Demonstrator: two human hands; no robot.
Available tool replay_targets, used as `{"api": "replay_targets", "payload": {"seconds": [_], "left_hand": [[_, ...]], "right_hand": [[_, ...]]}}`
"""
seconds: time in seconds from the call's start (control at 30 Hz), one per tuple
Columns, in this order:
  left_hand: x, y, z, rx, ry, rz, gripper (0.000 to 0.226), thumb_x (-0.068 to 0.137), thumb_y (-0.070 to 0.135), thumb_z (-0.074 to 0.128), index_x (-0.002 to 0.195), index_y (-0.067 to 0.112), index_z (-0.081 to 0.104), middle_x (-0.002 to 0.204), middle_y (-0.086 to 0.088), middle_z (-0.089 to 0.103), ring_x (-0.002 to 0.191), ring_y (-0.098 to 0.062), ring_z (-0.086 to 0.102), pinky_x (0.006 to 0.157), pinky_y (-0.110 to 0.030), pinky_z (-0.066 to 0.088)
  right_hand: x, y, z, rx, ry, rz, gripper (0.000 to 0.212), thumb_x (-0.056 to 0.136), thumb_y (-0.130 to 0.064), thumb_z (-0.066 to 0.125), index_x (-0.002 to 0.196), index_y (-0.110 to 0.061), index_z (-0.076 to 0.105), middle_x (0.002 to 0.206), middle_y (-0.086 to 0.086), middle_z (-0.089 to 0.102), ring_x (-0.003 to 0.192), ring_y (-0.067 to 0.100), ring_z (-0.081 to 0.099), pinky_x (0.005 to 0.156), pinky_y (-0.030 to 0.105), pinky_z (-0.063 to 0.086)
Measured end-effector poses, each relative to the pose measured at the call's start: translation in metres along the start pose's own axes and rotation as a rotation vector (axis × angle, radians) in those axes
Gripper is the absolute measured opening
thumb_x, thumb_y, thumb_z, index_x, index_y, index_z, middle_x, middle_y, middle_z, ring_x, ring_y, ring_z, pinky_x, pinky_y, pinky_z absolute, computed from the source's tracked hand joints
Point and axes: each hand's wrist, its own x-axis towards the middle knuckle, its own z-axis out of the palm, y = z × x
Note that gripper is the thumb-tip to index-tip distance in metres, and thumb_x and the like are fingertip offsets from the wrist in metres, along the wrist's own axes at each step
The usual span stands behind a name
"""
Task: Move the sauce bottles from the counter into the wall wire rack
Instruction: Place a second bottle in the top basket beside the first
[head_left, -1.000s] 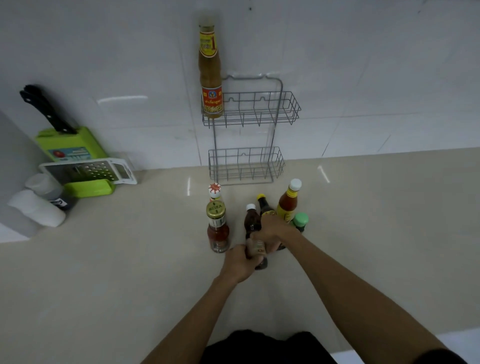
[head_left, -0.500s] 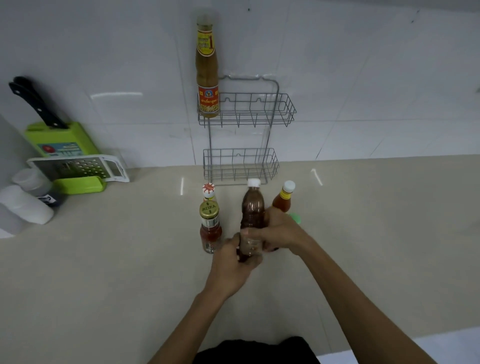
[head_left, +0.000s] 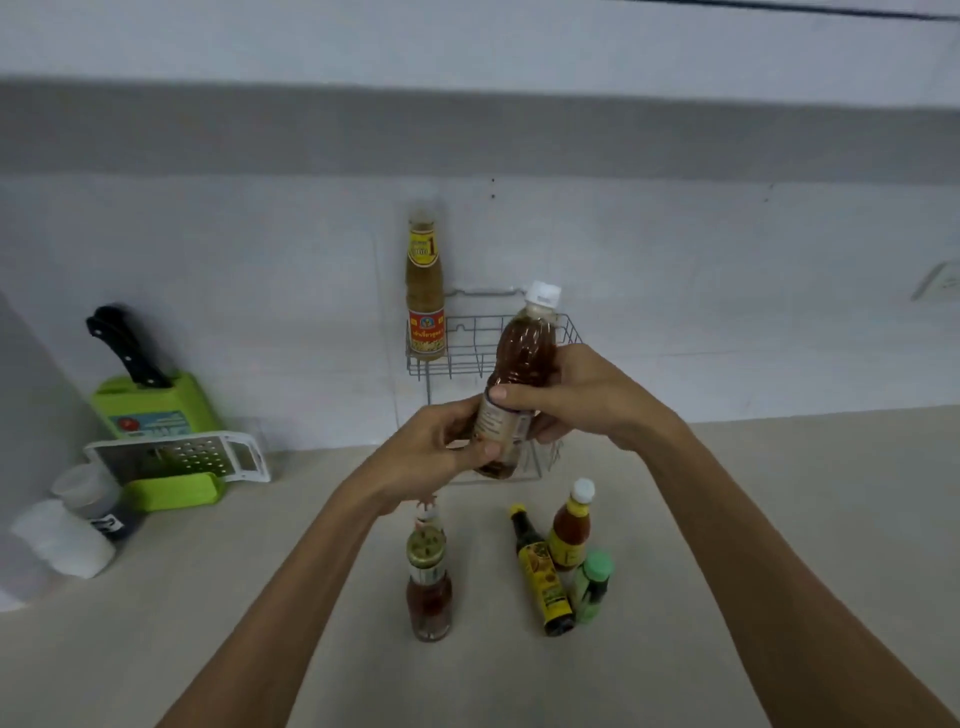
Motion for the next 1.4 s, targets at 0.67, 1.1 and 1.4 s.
{"api": "replay_targets", "payload": {"seconds": [0.67, 1.1, 1.4], "left_hand": [[0.085, 0.014, -0.068, 0.278, 0.407, 0.079, 0.036, 0.081, 0.023, 0.075, 0.117, 0.022, 0.069, 0.105, 0.008, 0.073, 0.101, -0.011, 0.069, 0.085, -0.019, 0.051], [0.119, -0.02, -0.083, 0.42, 0.688, -0.085, 0.034, 0.082, 0.02, 0.074, 0.112, 0.008, 0.064, 0.105, -0.006, 0.072, 0.095, -0.02, 0.067, 0.078, -0.018, 0.045], [0.124, -0.033, -0.076, 0.486, 0.684, -0.038, 0.027, 0.087, 0.016, 0.069, 0.112, 0.008, 0.064, 0.108, -0.011, 0.069, 0.097, -0.025, 0.065, 0.088, -0.032, 0.052]], "right_hand": [[0.097, -0.02, -0.004, 0.041, 0.061, -0.078, 0.047, 0.09, -0.034, 0.072, 0.13, -0.017, 0.055, 0.103, 0.01, 0.075, 0.075, 0.026, 0.077, 0.074, 0.045, 0.064], [0.186, 0.003, 0.036, -0.259, 0.346, 0.01, 0.045, 0.094, -0.033, 0.062, 0.128, -0.006, 0.051, 0.114, 0.015, 0.069, 0.098, 0.029, 0.067, 0.075, 0.034, 0.053], [0.199, 0.022, 0.05, -0.232, 0.394, -0.007, 0.042, 0.091, -0.04, 0.062, 0.121, -0.01, 0.058, 0.105, 0.013, 0.072, 0.09, 0.029, 0.068, 0.071, 0.031, 0.048]]}}
